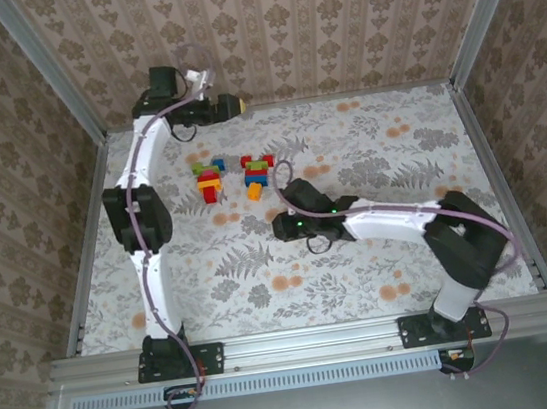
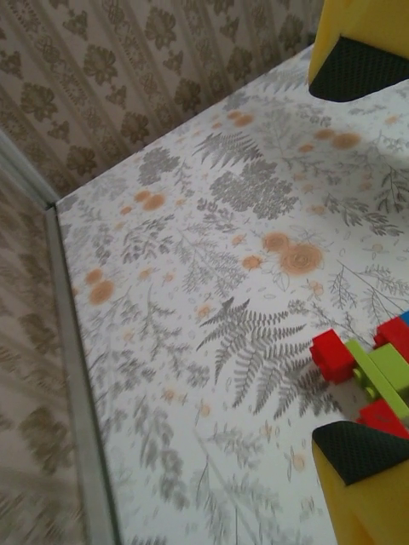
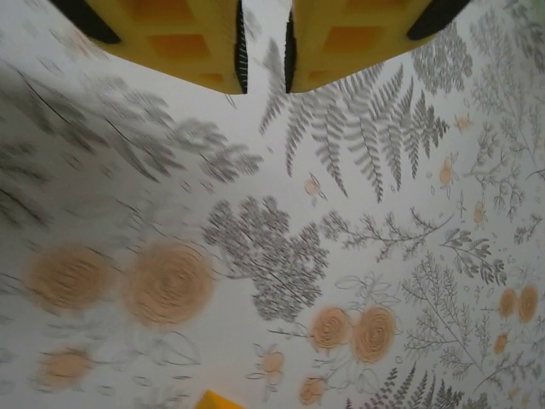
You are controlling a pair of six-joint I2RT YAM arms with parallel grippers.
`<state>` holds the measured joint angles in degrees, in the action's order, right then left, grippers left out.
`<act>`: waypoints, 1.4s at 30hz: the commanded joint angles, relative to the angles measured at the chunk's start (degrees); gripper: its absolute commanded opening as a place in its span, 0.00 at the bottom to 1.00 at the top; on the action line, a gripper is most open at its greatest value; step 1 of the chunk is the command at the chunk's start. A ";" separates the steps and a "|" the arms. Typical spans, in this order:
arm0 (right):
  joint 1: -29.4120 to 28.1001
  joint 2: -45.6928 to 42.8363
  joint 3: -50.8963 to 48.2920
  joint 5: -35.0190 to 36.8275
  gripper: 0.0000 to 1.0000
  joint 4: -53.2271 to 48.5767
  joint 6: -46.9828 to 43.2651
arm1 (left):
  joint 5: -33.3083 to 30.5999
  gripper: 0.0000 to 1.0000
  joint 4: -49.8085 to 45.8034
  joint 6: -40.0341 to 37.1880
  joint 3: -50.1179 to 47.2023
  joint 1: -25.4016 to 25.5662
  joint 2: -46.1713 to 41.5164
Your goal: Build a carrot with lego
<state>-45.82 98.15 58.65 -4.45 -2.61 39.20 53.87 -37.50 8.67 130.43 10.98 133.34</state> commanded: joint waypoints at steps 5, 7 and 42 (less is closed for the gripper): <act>-3.45 10.66 14.31 9.84 0.12 -1.70 -3.51 | 22.20 0.94 46.87 37.42 -2.25 -0.95 10.77; -3.66 10.94 15.40 12.53 0.12 -3.04 -4.26 | 24.13 0.47 58.15 48.40 0.12 -1.47 14.47; -2.92 21.65 15.79 16.98 0.01 14.09 -8.35 | 5.74 0.00 -6.28 -3.88 -1.55 3.12 10.97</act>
<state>-49.28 119.00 73.45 13.76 10.44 29.50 59.75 -40.66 8.27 127.20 13.76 143.76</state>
